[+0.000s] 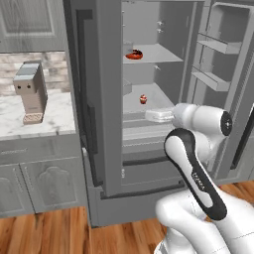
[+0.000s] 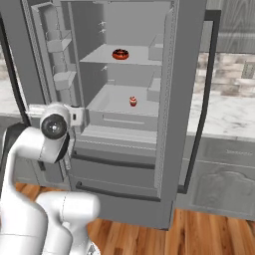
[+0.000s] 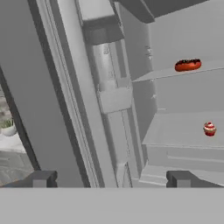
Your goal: Take the donut and cupcake from the fridge and place them on the empty tray on the dining counter.
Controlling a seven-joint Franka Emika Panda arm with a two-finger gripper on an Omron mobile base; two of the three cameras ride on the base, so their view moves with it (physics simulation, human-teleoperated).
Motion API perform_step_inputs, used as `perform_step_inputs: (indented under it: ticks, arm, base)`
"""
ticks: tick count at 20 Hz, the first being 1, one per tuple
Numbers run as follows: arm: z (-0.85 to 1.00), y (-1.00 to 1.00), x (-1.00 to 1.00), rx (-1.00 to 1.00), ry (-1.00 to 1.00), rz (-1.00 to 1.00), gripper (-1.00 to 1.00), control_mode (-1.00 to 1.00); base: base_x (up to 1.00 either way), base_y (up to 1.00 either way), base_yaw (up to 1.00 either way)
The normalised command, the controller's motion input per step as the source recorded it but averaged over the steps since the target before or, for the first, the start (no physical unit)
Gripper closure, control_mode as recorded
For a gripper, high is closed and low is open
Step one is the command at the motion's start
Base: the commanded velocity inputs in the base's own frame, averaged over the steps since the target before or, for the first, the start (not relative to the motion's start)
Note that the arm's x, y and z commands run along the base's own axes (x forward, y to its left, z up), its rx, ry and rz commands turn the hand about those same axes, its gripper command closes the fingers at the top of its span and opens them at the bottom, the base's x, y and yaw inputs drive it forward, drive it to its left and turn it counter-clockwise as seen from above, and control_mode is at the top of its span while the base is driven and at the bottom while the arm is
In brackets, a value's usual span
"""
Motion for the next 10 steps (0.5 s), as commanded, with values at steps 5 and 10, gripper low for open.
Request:
perform_step_inputs:
  ticks: [5,10]
  arm:
    - [0.00,-0.26,0.49,0.05,0.09,0.00,-1.00,-1.00]
    - [-0.07,-0.38,0.61,0.11,0.27,-0.01,-1.00,-1.00]
  base:
    - [0.00,0.00,0.00]
    - [0.00,0.00,0.00]
